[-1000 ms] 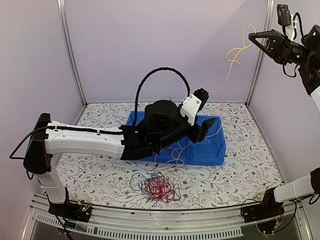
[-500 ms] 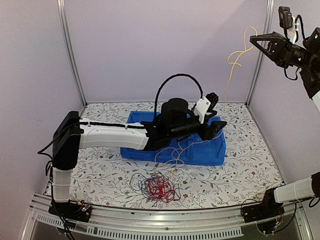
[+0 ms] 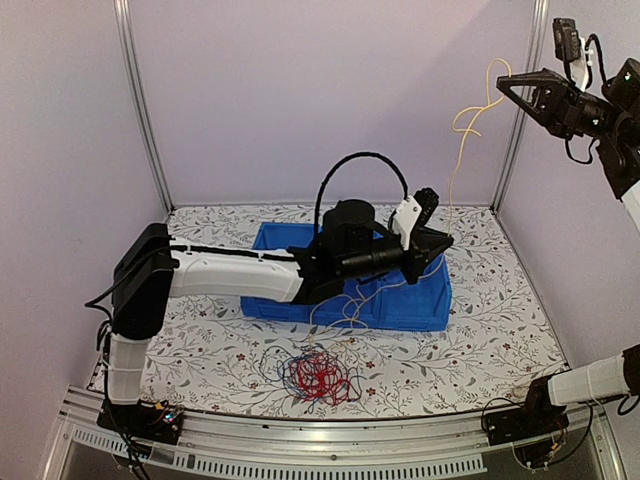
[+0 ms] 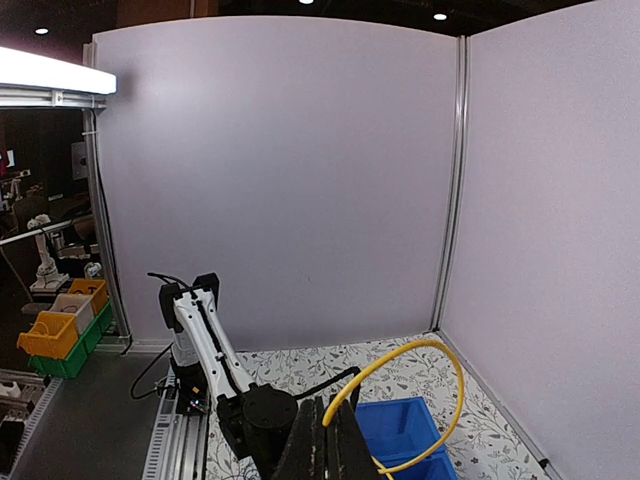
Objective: Untangle the cables
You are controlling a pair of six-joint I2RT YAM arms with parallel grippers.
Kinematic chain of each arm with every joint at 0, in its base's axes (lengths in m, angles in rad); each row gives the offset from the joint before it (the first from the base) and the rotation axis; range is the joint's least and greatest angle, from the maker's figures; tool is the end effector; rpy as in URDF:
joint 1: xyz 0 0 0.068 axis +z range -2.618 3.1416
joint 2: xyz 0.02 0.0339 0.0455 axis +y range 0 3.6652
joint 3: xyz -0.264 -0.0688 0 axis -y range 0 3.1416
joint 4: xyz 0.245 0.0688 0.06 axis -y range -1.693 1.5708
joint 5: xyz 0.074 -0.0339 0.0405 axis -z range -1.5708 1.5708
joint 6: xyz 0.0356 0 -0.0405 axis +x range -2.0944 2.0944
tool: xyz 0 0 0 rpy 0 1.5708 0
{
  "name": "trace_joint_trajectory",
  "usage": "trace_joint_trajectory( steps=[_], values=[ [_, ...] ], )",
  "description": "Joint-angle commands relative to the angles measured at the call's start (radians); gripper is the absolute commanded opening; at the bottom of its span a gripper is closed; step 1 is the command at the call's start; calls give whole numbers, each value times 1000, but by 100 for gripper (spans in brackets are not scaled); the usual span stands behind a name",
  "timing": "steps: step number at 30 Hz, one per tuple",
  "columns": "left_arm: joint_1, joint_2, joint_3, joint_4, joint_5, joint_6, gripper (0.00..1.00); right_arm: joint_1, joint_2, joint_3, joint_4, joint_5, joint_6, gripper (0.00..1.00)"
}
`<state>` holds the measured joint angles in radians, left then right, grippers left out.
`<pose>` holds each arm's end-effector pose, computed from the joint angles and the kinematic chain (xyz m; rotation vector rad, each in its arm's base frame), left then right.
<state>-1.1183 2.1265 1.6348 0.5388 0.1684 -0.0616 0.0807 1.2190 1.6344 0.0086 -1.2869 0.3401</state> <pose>0.2187 -0.4636 0.2801 0.9385 1.3241 -1.0561 0.2021 0.0506 0.5496 -1.0330 1.1539 1.0680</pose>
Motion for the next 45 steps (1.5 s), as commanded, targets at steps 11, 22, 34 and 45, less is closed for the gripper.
trace_joint_trajectory(
  steps=[11,22,34,45],
  values=[
    [19,-428,-244,-162,-139,-87,0,11,-73,-411,-25,167,-180,33],
    [10,-670,-236,-321,-286,-98,0,247,-21,-656,-79,338,-446,51],
    [-76,-697,-96,-435,-336,-42,0,559,193,-546,-177,415,-595,57],
    [-149,-720,-79,-442,-394,-14,0,625,304,-529,-156,131,-574,62]
  ],
)
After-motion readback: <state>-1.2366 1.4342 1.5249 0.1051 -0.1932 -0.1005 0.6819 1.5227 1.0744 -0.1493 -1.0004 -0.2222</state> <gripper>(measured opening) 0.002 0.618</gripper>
